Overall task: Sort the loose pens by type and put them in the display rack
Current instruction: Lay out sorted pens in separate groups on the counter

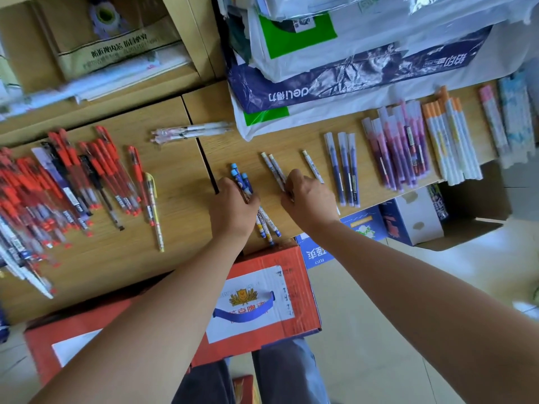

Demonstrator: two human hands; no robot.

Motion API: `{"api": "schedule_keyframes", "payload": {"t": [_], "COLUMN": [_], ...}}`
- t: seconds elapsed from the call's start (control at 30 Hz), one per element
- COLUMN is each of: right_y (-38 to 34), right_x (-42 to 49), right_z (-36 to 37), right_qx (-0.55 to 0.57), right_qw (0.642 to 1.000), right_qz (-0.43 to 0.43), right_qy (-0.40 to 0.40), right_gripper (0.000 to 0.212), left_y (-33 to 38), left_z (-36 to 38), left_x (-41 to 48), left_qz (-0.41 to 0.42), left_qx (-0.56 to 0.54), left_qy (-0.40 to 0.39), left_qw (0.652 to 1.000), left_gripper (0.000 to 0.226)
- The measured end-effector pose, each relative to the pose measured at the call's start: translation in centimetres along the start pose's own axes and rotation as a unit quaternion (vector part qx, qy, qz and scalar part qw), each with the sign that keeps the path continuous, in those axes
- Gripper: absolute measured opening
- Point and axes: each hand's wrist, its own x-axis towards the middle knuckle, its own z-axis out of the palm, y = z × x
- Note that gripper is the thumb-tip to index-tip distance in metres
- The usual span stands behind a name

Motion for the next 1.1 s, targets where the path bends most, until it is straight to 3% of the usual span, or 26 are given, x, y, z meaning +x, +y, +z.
{"api": "schedule_keyframes", "payload": {"t": [0.1, 0.6, 0.9, 1.1], "right_y": [1.3, 1.9, 0.9, -2.7], "right_x": [-0.3, 0.2, 0.4, -0.1], "right_z": [-0.7, -0.9, -0.9, 0.9], "right_qx": [0.010, 0.032, 0.064, 0.076], "right_qw": [1.000, 0.999, 0.997, 0.996], "right_qz": [0.025, -0.007, -0.033, -0.046], "right_qy": [0.001, 0.004, 0.038, -0.019], "right_gripper": [0.016, 0.019, 0.016, 0.022], "left_y": [0.5, -0.1, -1.0, -2.0], "left_z": [0.3, 1.0, 0.3, -0.4], "left_x": [0.0, 1.0, 1.0, 1.2], "left_qz": [0.019, 0.098, 0.080, 0.062], "left_qx": [0.005, 0.003, 0.015, 0.035], "left_qy": [0.000, 0.032, 0.051, 0.050], "left_qw": [1.000, 0.995, 0.995, 0.996], "left_gripper": [0.033, 0.024, 0.030, 0.021]}}
